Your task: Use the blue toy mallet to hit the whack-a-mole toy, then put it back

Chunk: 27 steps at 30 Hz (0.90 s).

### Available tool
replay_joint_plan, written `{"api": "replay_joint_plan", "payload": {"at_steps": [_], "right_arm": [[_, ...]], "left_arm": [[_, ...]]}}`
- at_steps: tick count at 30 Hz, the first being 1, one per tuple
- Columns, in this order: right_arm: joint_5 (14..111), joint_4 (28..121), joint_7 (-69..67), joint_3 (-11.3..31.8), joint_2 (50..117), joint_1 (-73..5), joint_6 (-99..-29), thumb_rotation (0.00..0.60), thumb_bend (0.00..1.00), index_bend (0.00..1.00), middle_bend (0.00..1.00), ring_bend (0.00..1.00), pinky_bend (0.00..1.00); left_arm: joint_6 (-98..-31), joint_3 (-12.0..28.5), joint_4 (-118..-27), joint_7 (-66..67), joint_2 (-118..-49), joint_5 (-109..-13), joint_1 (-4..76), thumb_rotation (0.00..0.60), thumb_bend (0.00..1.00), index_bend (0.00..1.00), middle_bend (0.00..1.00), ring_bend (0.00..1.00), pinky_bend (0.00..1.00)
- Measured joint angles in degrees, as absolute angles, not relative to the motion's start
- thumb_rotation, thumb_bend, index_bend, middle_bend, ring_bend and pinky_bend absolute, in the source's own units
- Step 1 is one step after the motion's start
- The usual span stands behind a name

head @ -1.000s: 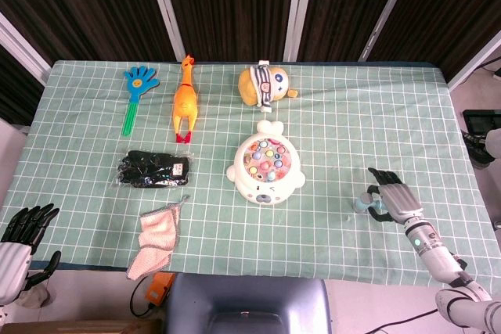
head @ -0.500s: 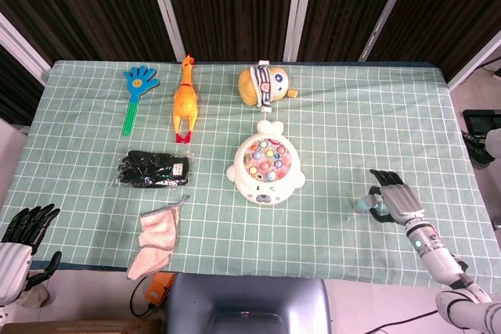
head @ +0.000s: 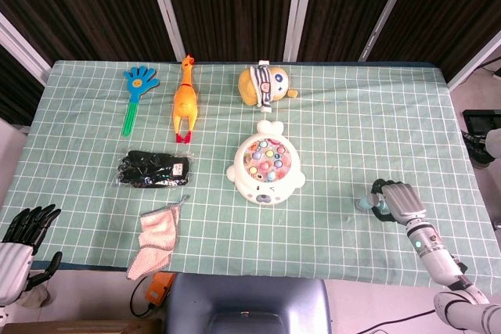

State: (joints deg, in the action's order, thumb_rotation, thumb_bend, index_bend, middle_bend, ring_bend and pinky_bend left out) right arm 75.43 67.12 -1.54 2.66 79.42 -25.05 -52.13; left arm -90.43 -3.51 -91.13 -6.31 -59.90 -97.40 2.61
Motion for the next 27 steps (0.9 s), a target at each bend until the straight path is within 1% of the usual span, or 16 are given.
{"api": "replay_joint_plan", "payload": {"at_steps": [4, 10, 18, 24, 27], "right_arm": [[75.06, 66.97, -0.77, 2.83, 79.79, -24.98, -52.30, 0.600, 0.58, 0.87, 0.54, 0.58, 0.77], [74.76, 66.66, 0.10, 3.06, 80.37, -24.69, -53.08, 0.600, 0.58, 0.92, 0.59, 0.64, 0.86], [74.80, 65.61, 0.24, 3.12, 81.47, -24.41, -53.60, 0.600, 0.58, 1.00, 0.65, 0.70, 0.93], [74.90, 64.73, -0.24, 3.14, 82.28, -24.22, -53.79, 0.600, 0.58, 1.00, 0.67, 0.73, 0.96], [75.16, 64.12, -0.69, 3.17, 82.87, -24.10, -54.21, 0.600, 0.55, 1.00, 0.69, 0.75, 0.99]], "left_arm": [[-90.24, -3.50, -91.16, -6.24, -59.90, -97.32, 2.68, 0.600, 0.43, 0.03, 0.04, 0.00, 0.00], [-90.29, -3.50, -91.16, -6.31, -59.87, -97.30, 2.65, 0.600, 0.43, 0.03, 0.04, 0.00, 0.00], [-90.12, -3.52, -91.22, -6.24, -59.85, -97.25, 2.70, 0.600, 0.43, 0.03, 0.04, 0.00, 0.00], [-90.07, -3.56, -91.28, -6.17, -59.85, -97.30, 2.72, 0.600, 0.43, 0.03, 0.04, 0.00, 0.00], [-90.03, -3.60, -91.30, -6.13, -59.86, -97.36, 2.74, 0.600, 0.43, 0.03, 0.04, 0.00, 0.00]]}}
